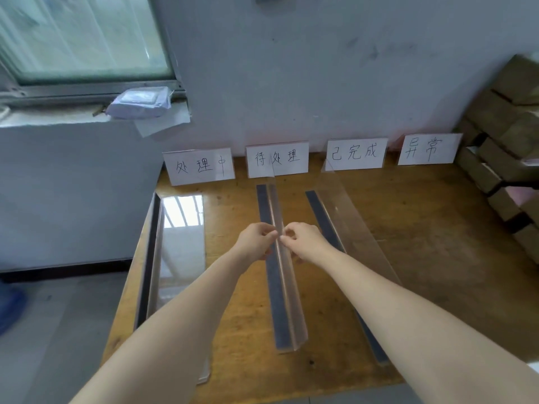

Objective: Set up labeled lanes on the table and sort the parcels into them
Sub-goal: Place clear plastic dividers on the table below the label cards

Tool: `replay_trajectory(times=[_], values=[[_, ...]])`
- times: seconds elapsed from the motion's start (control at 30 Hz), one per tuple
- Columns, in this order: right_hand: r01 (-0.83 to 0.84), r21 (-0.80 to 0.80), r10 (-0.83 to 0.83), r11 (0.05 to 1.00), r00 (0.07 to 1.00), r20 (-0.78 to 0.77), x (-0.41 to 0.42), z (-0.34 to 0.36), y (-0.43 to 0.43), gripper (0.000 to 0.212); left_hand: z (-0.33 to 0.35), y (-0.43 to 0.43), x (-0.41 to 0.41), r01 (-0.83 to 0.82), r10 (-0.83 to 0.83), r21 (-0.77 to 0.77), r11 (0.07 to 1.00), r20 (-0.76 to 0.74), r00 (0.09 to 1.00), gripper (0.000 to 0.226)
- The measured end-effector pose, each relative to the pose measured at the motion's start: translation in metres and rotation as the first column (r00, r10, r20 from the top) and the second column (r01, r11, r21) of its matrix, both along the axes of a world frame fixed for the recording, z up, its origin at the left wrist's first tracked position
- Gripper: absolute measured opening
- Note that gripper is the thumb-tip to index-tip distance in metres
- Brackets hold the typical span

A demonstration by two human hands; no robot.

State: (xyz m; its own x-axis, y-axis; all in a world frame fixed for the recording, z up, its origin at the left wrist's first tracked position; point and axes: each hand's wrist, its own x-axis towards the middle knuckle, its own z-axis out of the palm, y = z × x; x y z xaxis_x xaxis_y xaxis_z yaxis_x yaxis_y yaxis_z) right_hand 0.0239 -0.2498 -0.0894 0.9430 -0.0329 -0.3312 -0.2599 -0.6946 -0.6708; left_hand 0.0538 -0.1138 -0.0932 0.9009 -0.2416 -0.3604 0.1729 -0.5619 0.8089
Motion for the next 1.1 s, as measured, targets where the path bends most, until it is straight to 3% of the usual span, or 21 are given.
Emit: replay_trajectory(times=[0.27, 0.43, 0.6, 0.73, 0.83, 0.9, 0.97, 1.03, 1.1], values=[[-0.112, 0.067, 0.119, 0.991, 0.986, -0.116, -0.003, 0.009, -0.013, 0.039, 0.009, -0.015, 0.005, -0.009, 0.011, 0.062, 0.998, -0.030, 0.999, 0.038], [-0.176, -0.078, 0.173, 0.981, 0.984, -0.047, -0.007, 0.019, -0.034, 0.036, 0.010, -0.028, 0.001, -0.018, 0.022, 0.082, 0.996, -0.047, 0.999, 0.044], [0.095, -0.426, 0.008, 0.900, 0.972, 0.234, -0.012, 0.024, -0.078, 0.033, 0.008, -0.034, -0.006, -0.061, 0.064, 0.051, 0.997, -0.063, 0.996, 0.036], [0.168, -0.483, -0.094, 0.860, 0.980, 0.173, -0.022, 0.019, -0.100, 0.045, 0.009, -0.045, -0.013, -0.079, 0.086, 0.117, 0.990, -0.054, 0.995, 0.034], [0.332, -0.584, -0.185, 0.741, 0.936, 0.298, -0.026, 0.021, -0.110, 0.050, 0.007, -0.056, -0.019, -0.070, 0.076, 0.212, 0.975, -0.021, 0.997, 0.043], [0.431, -0.550, -0.388, 0.715, 0.900, 0.200, -0.025, 0.020, -0.126, 0.077, 0.003, -0.065, -0.025, -0.075, 0.084, 0.196, 0.978, -0.036, 0.996, 0.063], [0.477, -0.417, -0.552, 0.774, 0.830, -0.076, -0.024, 0.010, -0.148, 0.095, 0.000, -0.079, -0.030, -0.031, 0.039, 0.204, 0.979, -0.038, 0.998, 0.075], [0.425, -0.361, -0.529, 0.830, 0.804, -0.271, -0.028, -0.006, -0.165, 0.092, -0.005, -0.096, -0.033, 0.095, -0.090, 0.307, 0.947, -0.031, 0.995, 0.080], [0.303, -0.377, -0.431, 0.876, 0.841, -0.326, -0.035, -0.017, -0.172, 0.080, -0.011, -0.112, -0.035, 0.178, -0.167, 0.372, 0.911, -0.060, 0.984, 0.079]])
